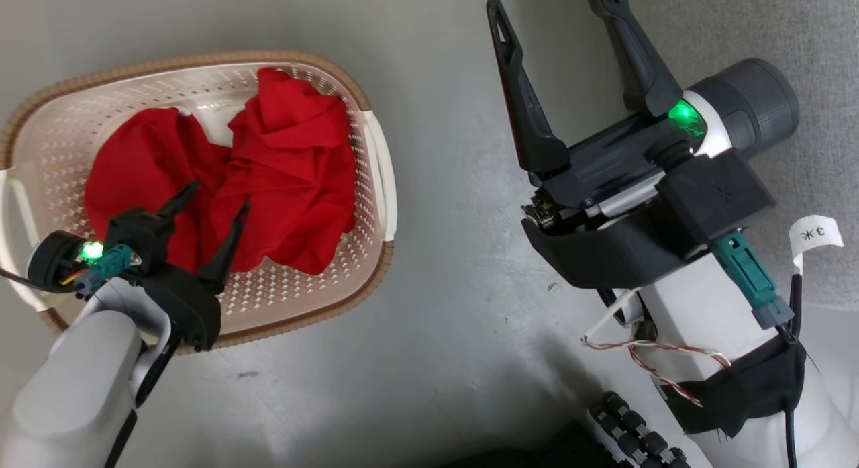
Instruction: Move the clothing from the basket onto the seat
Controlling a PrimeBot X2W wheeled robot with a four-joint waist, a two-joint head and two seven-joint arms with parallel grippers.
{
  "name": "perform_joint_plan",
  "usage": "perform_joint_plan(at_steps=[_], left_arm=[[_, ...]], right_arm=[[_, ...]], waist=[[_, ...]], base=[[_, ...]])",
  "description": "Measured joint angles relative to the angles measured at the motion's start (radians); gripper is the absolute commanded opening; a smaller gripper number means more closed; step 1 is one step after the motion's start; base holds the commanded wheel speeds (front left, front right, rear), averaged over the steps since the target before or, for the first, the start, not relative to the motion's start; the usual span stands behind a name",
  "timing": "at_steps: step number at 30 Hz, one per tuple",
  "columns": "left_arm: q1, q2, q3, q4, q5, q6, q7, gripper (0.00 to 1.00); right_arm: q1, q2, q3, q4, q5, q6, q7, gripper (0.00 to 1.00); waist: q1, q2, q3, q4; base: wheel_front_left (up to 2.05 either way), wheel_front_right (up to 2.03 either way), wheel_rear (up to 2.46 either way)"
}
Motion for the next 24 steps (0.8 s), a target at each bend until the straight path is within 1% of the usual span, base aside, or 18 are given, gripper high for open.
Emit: perform_joint_plan(at_steps=[9,24], left_arm=[[-0.063,0.05,-0.048,0.037,0.0,0.0,0.027,1.0],[-0.153,0.058,-0.092,0.093,-0.028,0.0,0.05,1.0]], right_arm=[[0.005,0.0,0.02,-0.059,0.031,0.0,0.003,1.0],[0.034,0.001,0.034,-0.088,0.061,0.0,-0.013,1.0]], waist=[[0.0,0.0,0.059,-0.042],[0.0,0.0,0.131,-0.092]], base=[[0.0,0.0,0.0],[0.0,0.0,0.0]])
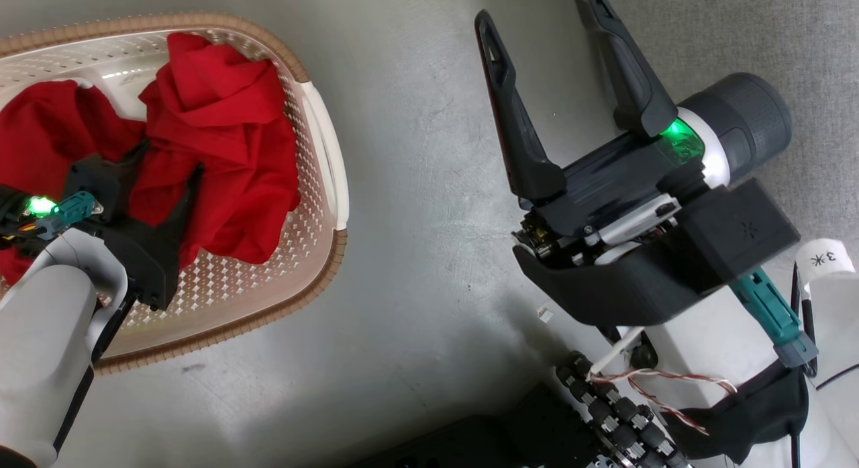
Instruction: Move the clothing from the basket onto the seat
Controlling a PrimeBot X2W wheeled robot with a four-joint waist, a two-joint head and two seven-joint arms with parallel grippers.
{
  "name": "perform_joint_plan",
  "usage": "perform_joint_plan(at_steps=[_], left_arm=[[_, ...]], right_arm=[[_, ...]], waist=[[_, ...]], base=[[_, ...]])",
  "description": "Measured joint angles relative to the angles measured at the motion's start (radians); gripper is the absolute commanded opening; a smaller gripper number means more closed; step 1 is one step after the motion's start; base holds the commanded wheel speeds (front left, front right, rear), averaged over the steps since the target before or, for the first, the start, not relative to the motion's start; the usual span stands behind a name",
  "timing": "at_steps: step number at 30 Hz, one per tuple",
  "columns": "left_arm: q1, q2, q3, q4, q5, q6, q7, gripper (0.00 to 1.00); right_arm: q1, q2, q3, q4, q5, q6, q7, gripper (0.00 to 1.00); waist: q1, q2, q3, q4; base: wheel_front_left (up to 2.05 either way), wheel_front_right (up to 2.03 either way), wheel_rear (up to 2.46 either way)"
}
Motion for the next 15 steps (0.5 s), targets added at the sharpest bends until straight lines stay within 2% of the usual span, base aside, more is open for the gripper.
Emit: perform_joint_plan(at_steps=[6,7,8,15], left_arm=[[-0.009,-0.003,-0.016,0.02,-0.015,0.0,0.0,1.0],[-0.009,-0.005,-0.016,0.023,-0.018,0.0,-0.001,0.55],[-0.01,-0.007,-0.016,0.025,-0.025,0.0,-0.005,0.0],[-0.011,-0.033,-0.03,0.047,-0.034,0.0,-0.029,0.0]], right_arm=[[0.014,0.0,0.001,-0.003,0.009,0.0,-0.007,1.0],[0.014,0.0,0.0,-0.002,0.01,0.0,-0.011,1.0],[0.014,0.0,-0.002,-0.002,0.01,0.0,-0.011,1.0],[0.014,0.001,-0.022,0.035,0.01,0.0,-0.02,1.0]], waist=[[-0.0002,-0.0002,0.006,-0.003],[-0.0002,-0.0001,0.006,-0.003],[-0.0002,-0.0002,0.006,-0.003],[-0.0002,-0.0002,-0.014,0.005]], base=[[0.0,0.0,0.0],[0.0,0.0,0.0],[0.0,0.0,0.0],[0.0,0.0,0.0]])
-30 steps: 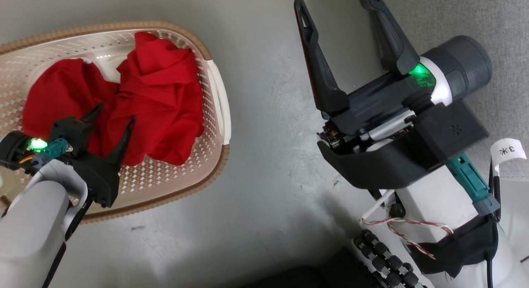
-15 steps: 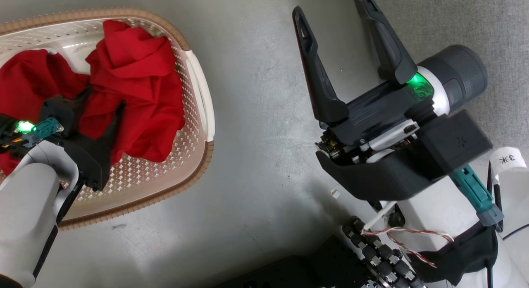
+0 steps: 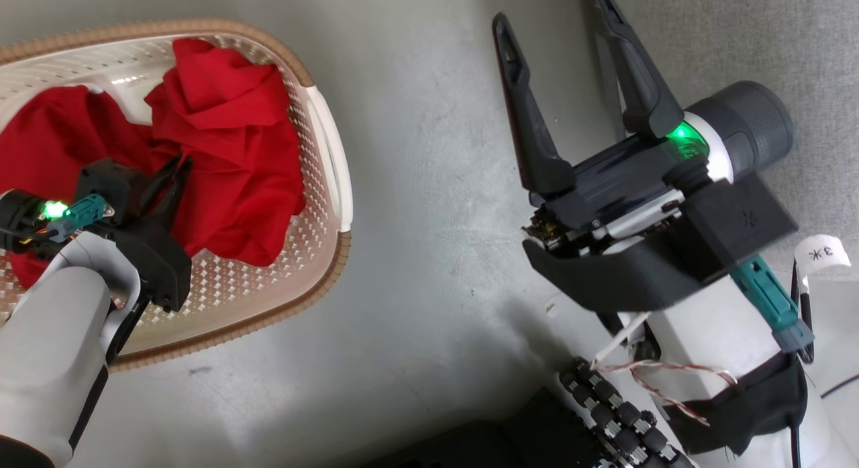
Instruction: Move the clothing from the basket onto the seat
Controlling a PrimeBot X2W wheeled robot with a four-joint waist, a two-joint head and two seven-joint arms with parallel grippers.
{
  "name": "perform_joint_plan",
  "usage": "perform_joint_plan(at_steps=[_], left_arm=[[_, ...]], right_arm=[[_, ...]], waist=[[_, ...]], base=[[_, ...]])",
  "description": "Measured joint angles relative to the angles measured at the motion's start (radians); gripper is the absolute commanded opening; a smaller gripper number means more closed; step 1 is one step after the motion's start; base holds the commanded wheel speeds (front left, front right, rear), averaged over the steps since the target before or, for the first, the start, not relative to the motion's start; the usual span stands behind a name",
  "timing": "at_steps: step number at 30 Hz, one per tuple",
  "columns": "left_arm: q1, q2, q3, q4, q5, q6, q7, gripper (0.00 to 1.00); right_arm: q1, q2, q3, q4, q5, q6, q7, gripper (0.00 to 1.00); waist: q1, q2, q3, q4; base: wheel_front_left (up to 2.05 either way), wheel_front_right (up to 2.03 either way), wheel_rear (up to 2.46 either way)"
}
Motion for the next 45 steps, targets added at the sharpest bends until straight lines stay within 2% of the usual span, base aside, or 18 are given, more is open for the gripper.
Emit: perform_joint_plan(at_steps=[7,24,40,45], left_arm=[[0.001,-0.015,-0.014,0.021,-0.042,0.0,-0.028,0.0],[0.052,-0.099,-0.049,0.014,-0.137,0.0,-0.058,0.0],[0.16,-0.131,0.007,-0.012,-0.25,0.0,-0.061,0.0],[0.217,-0.134,0.047,-0.014,-0.283,0.0,-0.061,0.0]], right_arm=[[-0.002,0.0,-0.026,0.058,0.0,0.0,-0.002,1.0],[-0.018,0.0,-0.069,0.221,-0.003,0.0,-0.01,1.0],[0.031,0.0,-0.114,0.396,0.001,0.0,-0.01,1.0],[0.071,0.0,-0.116,0.447,0.042,0.0,-0.01,1.0]], waist=[[0.0,0.0,-0.048,0.017],[0.0,0.0,-0.213,0.091],[-0.0001,0.0,-0.427,0.18],[0.0,0.0,-0.517,0.207]], base=[[0.0,0.0,0.0],[0.0,0.0,0.0],[0.0,0.0,0.0],[0.0,0.0,0.0]])
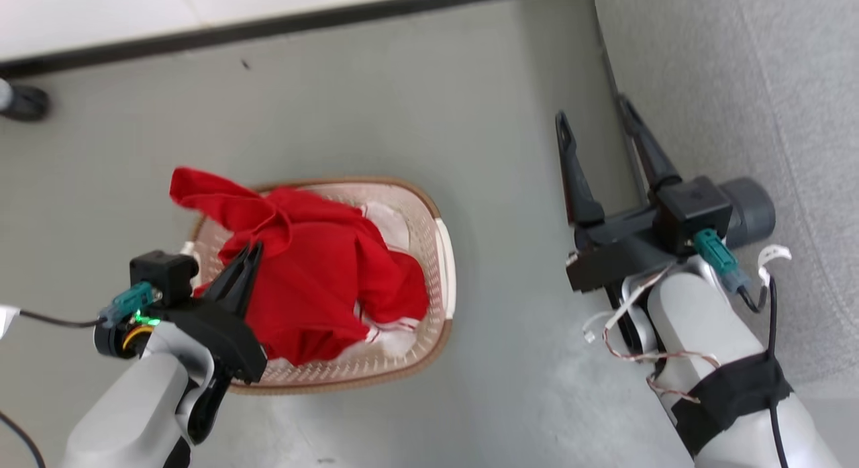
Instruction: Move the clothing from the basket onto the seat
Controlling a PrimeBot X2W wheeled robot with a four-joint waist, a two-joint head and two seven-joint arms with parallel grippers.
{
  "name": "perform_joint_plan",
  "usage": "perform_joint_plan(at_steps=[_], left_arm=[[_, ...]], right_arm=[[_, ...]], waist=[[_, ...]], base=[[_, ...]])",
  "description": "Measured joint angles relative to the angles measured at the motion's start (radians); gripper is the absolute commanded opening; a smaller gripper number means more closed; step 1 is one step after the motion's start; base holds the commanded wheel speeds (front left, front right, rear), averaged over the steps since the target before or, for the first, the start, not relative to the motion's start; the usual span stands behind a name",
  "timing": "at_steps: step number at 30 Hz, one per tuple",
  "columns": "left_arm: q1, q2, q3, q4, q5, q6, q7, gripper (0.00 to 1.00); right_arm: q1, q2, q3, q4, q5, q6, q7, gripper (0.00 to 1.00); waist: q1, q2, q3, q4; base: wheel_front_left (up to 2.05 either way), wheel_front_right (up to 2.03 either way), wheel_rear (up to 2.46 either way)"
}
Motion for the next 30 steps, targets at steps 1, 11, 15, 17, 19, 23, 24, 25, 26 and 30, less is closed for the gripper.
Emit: perform_joint_plan(at_steps=[1,11,15,17,19,23,24,25,26,30], left_arm=[[0.009,0.0,0.009,-0.001,-0.005,0.0,0.0,0.0],[0.078,-0.025,0.09,-0.007,-0.015,0.0,0.0,0.0],[0.111,-0.037,0.122,-0.012,-0.012,0.0,0.0,0.0],[0.127,-0.043,0.135,-0.021,-0.004,0.0,0.0,0.0],[0.14,-0.051,0.15,-0.03,0.005,0.002,0.0,0.0],[0.153,-0.056,0.174,-0.05,0.019,0.014,0.0,0.0],[0.159,-0.056,0.181,-0.055,0.024,0.019,0.0,0.0],[0.164,-0.056,0.188,-0.058,0.029,0.019,0.0,0.0],[0.169,-0.056,0.195,-0.062,0.037,0.022,0.0,0.0],[0.191,-0.057,0.21,-0.076,0.058,0.028,0.0,0.0]], right_arm=[[0.008,0.0,-0.001,0.004,0.004,0.0,0.0,1.0],[0.092,0.0,-0.027,0.057,0.031,0.0,0.0,1.0],[0.125,0.001,-0.033,0.064,0.049,0.0,0.0,1.0],[0.142,0.001,-0.039,0.065,0.053,0.0,0.0,1.0],[0.162,0.001,-0.045,0.066,0.056,0.0,0.0,1.0],[0.199,0.0,-0.056,0.068,0.065,0.0,0.0,1.0],[0.205,0.0,-0.059,0.07,0.066,0.0,0.0,1.0],[0.211,-0.001,-0.062,0.071,0.069,0.002,0.0,1.0],[0.216,0.0,-0.064,0.072,0.073,0.002,0.0,1.0],[0.226,0.0,-0.068,0.08,0.081,0.003,0.0,1.0]], waist=[[0.0,0.0,-0.015,0.004],[-0.0001,0.0,-0.163,0.036],[-0.0001,0.0,-0.215,0.048],[-0.0001,0.0,-0.239,0.055],[-0.0001,0.0,-0.261,0.062],[-0.0001,0.0,-0.298,0.078],[-0.0001,0.0,-0.306,0.083],[-0.0001,0.0,-0.314,0.087],[0.0,0.0,-0.321,0.092],[0.0,0.0,-0.343,0.104]], base=[[0.0,0.0,0.0],[0.0,0.0,0.0],[0.0,0.0,0.0],[0.0,0.0,0.0],[0.0,0.0,0.0],[0.0,0.0,0.0],[0.0,0.0,0.0],[0.0,0.0,0.0],[0.0,0.0,0.0],[0.0,0.0,0.0]])
